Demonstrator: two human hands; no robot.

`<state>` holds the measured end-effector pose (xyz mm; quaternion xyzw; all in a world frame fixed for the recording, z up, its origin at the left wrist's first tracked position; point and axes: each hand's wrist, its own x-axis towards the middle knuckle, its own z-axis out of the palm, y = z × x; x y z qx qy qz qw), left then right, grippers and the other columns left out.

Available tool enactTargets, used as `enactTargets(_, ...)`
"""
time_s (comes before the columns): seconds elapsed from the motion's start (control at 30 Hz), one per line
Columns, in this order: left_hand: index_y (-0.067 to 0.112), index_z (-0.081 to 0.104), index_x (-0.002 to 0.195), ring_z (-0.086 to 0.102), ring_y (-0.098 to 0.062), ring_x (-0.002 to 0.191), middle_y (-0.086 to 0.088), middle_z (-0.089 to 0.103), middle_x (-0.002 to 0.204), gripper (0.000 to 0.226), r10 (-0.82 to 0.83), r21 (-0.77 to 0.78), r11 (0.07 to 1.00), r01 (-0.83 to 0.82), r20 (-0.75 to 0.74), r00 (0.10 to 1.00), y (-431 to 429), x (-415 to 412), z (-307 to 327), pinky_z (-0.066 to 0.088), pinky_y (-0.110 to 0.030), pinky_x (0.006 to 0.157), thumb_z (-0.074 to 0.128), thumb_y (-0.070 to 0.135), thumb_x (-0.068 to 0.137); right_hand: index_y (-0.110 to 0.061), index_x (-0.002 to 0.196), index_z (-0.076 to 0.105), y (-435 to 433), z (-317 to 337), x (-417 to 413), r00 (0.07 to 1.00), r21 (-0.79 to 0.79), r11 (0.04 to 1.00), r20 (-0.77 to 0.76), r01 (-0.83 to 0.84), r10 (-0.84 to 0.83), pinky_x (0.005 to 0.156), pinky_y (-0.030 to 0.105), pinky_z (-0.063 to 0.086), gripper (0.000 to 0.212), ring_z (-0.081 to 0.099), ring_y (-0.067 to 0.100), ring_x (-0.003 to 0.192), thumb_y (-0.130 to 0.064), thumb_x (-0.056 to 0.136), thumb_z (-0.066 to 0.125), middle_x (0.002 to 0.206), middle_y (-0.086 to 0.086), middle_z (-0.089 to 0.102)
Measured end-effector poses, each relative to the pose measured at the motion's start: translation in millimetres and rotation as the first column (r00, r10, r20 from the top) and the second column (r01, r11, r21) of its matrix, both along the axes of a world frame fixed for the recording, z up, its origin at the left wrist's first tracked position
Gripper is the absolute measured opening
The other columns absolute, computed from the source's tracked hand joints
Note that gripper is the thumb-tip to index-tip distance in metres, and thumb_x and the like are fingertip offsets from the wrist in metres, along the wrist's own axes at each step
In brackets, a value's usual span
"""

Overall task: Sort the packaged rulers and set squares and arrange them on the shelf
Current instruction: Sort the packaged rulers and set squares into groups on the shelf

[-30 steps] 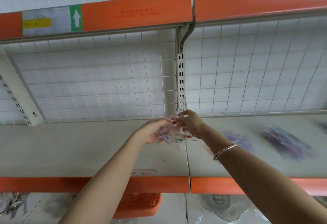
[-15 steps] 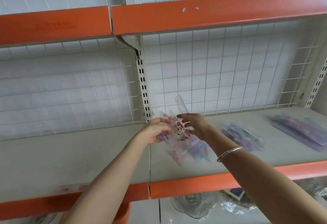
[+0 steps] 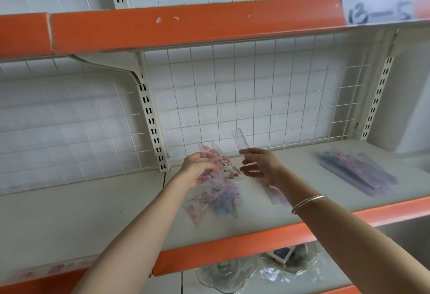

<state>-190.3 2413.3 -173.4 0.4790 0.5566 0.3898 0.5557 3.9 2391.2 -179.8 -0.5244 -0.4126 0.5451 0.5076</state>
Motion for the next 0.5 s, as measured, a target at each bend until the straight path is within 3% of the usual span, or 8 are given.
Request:
enactTargets(0.17,0.017,0.066,0.09,0.047,-0.011,0.048,-0.003,0.068,0.075,0.03,-0.003,0.014,1.0,0.003,-0.005,1.0,7.9,25.9,2.5,0.04,-0.018,0.045,0.077,-0.004,0.071,-0.004,0.112,0.06,5.5,-0.7,32.9,0.994,0.001,0.996,0.069,0.09,-0.089,0.057,0.027,0.047,0.022,0.053,0.021,0.063,-0.013,0.099,0.045,0.084,0.011,0.059)
enactTargets(0.3,0.018,0.065,0.086,0.047,-0.012,0.052,-0.005,0.066,0.076,0.03,-0.043,0.019,0.999,0.043,0.0,0.999,12.6,62.8,4.4,0.04,-0.021,0.052,0.077,-0.004,0.07,-0.003,0.095,0.061,9.3,-7.5,72.0,0.944,0.037,0.978,0.256,0.205,-0.208,0.059,0.028,0.041,0.015,0.047,0.017,0.062,-0.013,0.095,0.049,0.079,0.008,0.057)
enactTargets(0.43,0.02,0.064,0.085,0.049,-0.009,0.046,0.0,0.065,0.063,0.03,-0.108,0.025,0.994,0.107,0.006,0.994,12.9,111.9,6.0,0.039,-0.021,0.053,0.077,-0.003,0.07,-0.001,0.098,0.068,4.5,-12.2,125.1,0.736,0.129,0.937,0.587,0.326,-0.337,0.078,0.034,0.046,0.016,0.058,0.027,0.084,-0.01,0.086,0.061,0.091,0.015,0.062)
enactTargets(0.5,0.019,0.064,0.086,0.048,-0.006,0.037,0.004,0.064,0.055,0.031,-0.143,0.022,0.99,0.143,0.024,0.989,11.6,137.5,7.0,0.038,-0.019,0.049,0.077,-0.004,0.071,-0.008,0.079,0.066,-2.4,-14.6,153.6,0.644,0.149,0.914,0.668,0.377,-0.374,0.07,0.029,0.047,0.007,0.057,0.025,0.078,-0.006,0.081,0.06,0.082,0.011,0.059)
